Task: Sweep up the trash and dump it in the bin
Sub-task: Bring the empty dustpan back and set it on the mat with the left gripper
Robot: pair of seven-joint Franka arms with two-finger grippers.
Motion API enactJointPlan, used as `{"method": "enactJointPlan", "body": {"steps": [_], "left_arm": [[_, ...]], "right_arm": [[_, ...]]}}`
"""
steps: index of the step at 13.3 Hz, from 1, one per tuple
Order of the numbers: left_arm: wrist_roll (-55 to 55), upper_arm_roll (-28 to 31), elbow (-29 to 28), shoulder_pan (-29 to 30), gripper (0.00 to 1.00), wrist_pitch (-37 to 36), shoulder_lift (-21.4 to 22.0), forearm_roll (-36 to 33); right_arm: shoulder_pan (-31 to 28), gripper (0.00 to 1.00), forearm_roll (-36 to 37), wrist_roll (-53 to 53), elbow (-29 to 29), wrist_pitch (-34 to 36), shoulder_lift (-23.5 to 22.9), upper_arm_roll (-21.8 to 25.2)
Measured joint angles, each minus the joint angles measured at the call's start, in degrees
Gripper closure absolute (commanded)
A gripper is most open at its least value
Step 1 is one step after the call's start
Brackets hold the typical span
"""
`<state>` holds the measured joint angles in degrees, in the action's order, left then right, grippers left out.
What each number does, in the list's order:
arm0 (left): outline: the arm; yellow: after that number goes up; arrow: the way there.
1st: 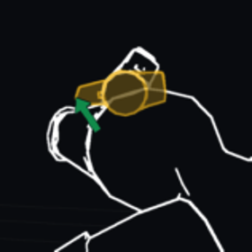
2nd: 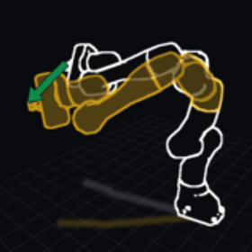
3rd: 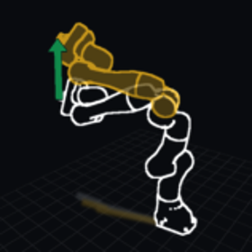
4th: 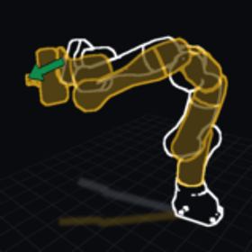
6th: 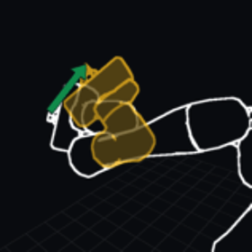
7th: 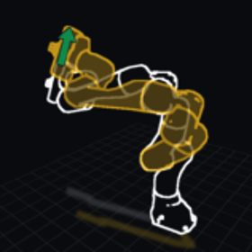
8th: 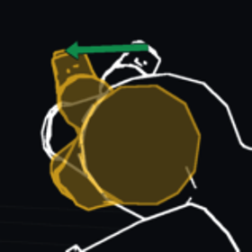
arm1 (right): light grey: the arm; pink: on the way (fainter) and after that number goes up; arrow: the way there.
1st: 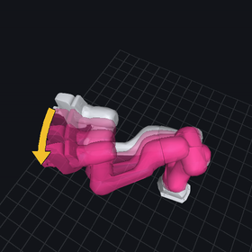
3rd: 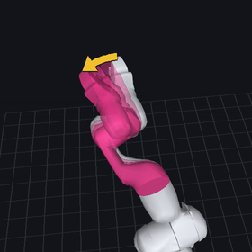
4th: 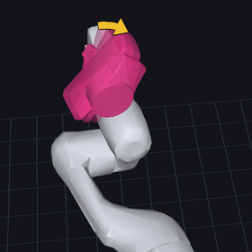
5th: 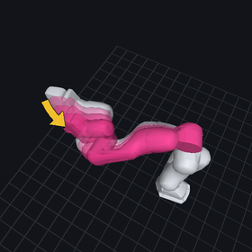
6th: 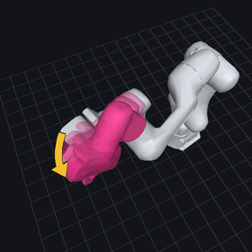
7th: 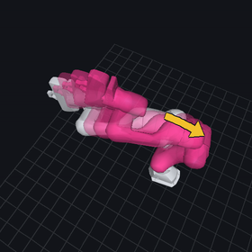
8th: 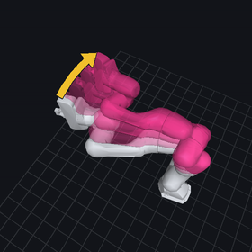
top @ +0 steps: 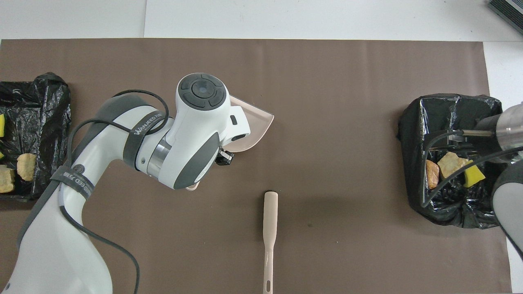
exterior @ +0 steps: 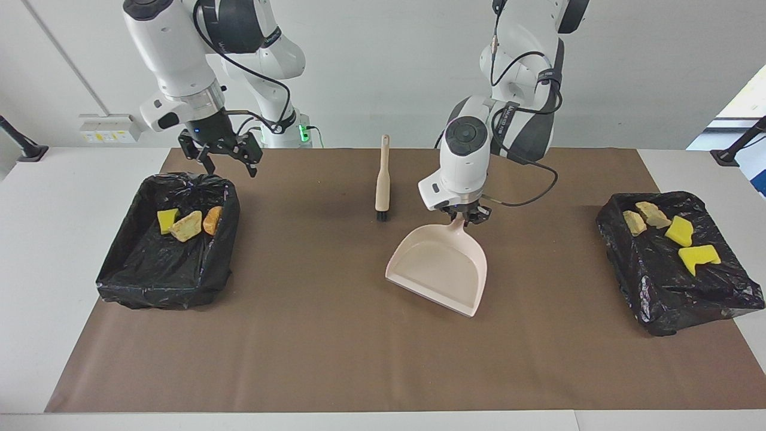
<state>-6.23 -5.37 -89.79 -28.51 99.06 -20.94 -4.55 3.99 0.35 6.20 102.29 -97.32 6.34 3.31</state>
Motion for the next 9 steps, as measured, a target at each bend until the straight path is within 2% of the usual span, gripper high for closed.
{"method": "enactJointPlan", "body": {"steps": [3,7,9], "left_arm": [[-8.5,0.1,6.6,-3.2,1.00,-0.1,-4.9,0.7],[-19.4,0.2,17.1,-6.0,1.00,-0.1,-14.3,1.0],[-21.1,0.2,19.8,-6.2,1.00,-0.1,-16.8,2.2]], "right_arm": [[0.0,0.00,0.8,-5.1,-6.6,8.7,0.4,2.8],[0.2,0.00,0.8,-5.2,-8.2,10.3,1.0,2.4],[0.2,0.00,0.8,-5.2,-8.1,10.3,0.9,2.5]]}}
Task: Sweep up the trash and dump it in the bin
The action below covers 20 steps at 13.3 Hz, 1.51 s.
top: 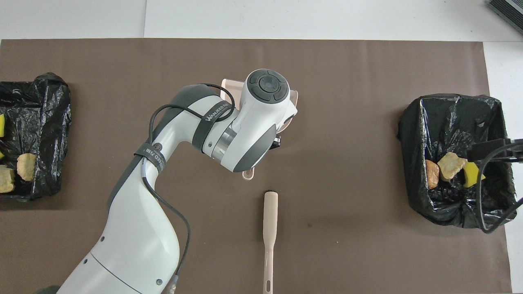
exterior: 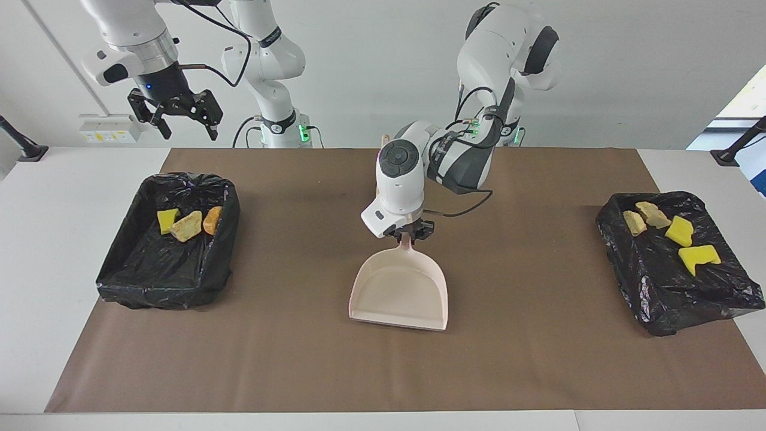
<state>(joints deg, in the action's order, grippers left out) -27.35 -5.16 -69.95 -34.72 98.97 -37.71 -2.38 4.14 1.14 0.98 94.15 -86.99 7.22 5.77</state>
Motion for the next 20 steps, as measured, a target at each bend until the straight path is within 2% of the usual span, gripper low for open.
{"method": "enactJointPlan", "body": {"steps": [5,7,8,9,10,11,12,13,14,17,20], "left_arm": [[-0.2,0.4,-0.5,0.0,1.00,2.6,-0.7,1.2],[-0.2,0.5,-1.1,0.0,0.90,2.8,-0.8,1.3],[-0.2,0.5,-1.2,0.0,0.75,2.8,-0.8,1.3],[-0.2,0.5,-1.3,0.0,0.52,2.8,-0.8,1.3],[-0.2,0.6,-1.3,0.0,0.40,2.8,-0.8,1.3],[-0.3,0.7,-1.3,0.0,0.36,2.8,-0.8,1.3],[-0.3,0.9,-1.3,0.0,0.19,2.8,-0.7,1.3],[-0.3,1.2,-1.2,0.0,0.07,2.8,-0.5,1.3],[-0.3,1.5,-1.2,0.1,0.00,2.8,-0.1,1.3],[-0.3,2.1,-2.3,2.9,0.00,2.6,4.3,1.3],[0.7,2.2,-8.0,8.8,0.00,0.5,13.5,1.3]], "right_arm": [[0.0,0.00,0.0,0.0,0.0,0.0,-0.1,0.2],[0.0,0.00,0.0,0.0,0.0,0.1,-0.1,0.2],[0.0,0.00,0.0,0.0,0.0,0.4,-0.1,0.2],[0.0,0.00,0.0,0.0,0.0,0.6,-0.1,0.1],[0.0,0.00,0.0,0.0,0.0,0.6,-0.1,0.1],[0.0,0.00,0.0,0.0,0.0,0.6,-0.1,0.1],[0.0,0.00,0.0,0.0,0.0,0.6,-0.1,0.1],[0.0,0.00,0.0,0.0,0.0,0.6,-0.1,0.1],[0.0,0.00,0.0,0.0,0.0,0.6,-0.1,0.1],[0.0,0.00,0.0,0.0,0.0,0.6,-0.1,0.2],[0.0,0.00,0.0,0.0,0.0,0.6,-0.1,0.2]]}}
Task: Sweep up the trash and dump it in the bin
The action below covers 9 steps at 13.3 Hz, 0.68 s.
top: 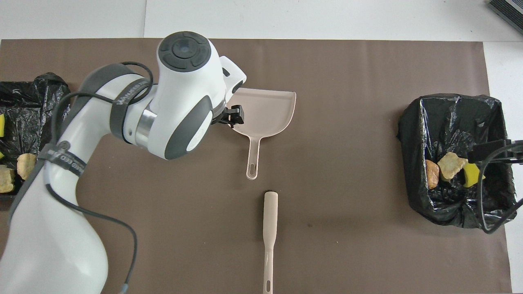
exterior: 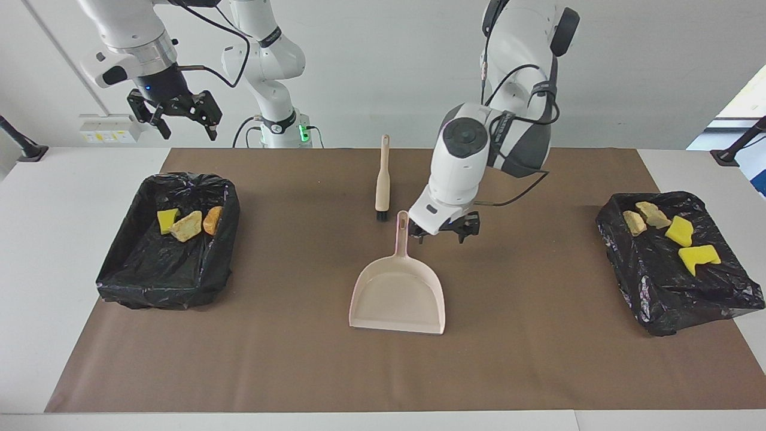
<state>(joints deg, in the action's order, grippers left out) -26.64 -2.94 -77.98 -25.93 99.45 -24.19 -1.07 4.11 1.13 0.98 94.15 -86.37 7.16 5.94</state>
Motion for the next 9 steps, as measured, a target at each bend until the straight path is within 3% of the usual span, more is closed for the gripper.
{"method": "enactJointPlan", "body": {"steps": [6,9], "left_arm": [[14.7,0.1,-8.4,9.7,0.00,-11.0,19.2,0.0],[21.2,0.2,-9.2,12.6,0.00,-14.9,24.7,0.0]], "right_arm": [[0.0,0.00,0.0,0.0,0.0,0.3,0.0,0.0],[0.0,0.00,0.0,0.0,0.1,0.7,0.0,0.0]]}}
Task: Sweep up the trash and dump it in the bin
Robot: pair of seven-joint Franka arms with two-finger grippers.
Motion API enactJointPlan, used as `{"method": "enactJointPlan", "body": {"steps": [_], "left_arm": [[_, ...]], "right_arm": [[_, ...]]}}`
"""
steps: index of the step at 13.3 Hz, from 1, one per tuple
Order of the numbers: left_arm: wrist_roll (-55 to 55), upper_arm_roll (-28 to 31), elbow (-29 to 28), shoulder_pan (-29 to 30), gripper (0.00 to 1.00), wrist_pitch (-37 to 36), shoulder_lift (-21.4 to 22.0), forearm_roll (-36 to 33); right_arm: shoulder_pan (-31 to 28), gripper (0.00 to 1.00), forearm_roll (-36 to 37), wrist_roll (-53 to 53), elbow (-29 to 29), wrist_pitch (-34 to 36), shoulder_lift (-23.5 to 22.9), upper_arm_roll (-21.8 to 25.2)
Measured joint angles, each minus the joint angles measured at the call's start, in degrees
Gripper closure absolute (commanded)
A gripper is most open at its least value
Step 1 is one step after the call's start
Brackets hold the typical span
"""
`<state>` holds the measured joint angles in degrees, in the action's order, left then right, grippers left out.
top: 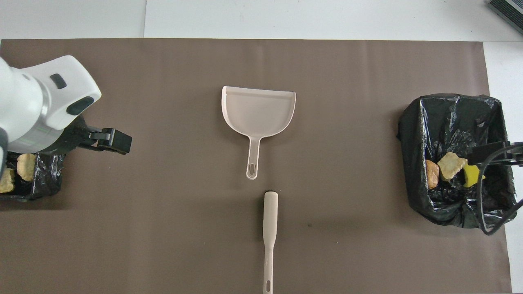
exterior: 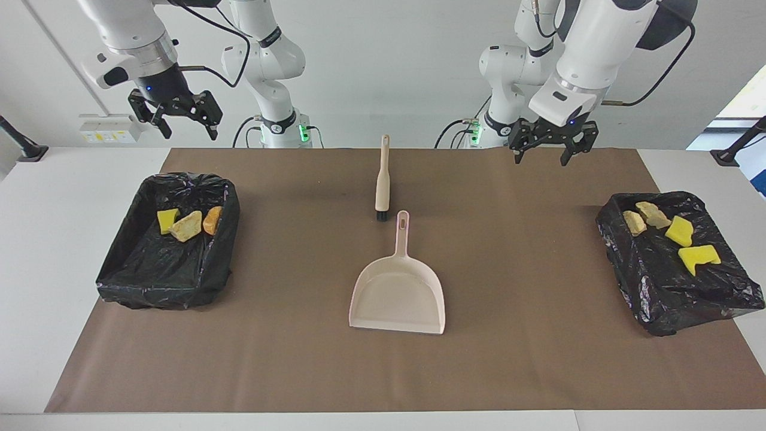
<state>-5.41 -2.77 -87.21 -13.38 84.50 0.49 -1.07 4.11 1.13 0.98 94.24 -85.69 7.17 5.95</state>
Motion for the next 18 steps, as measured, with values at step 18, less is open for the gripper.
{"method": "enactJointPlan", "body": {"steps": [18], "left_arm": [[6.6,1.4,4.8,8.5,0.00,-4.3,1.6,0.4]], "right_arm": [[0.0,0.00,0.0,0.0,0.0,0.4,0.0,-0.2]]}}
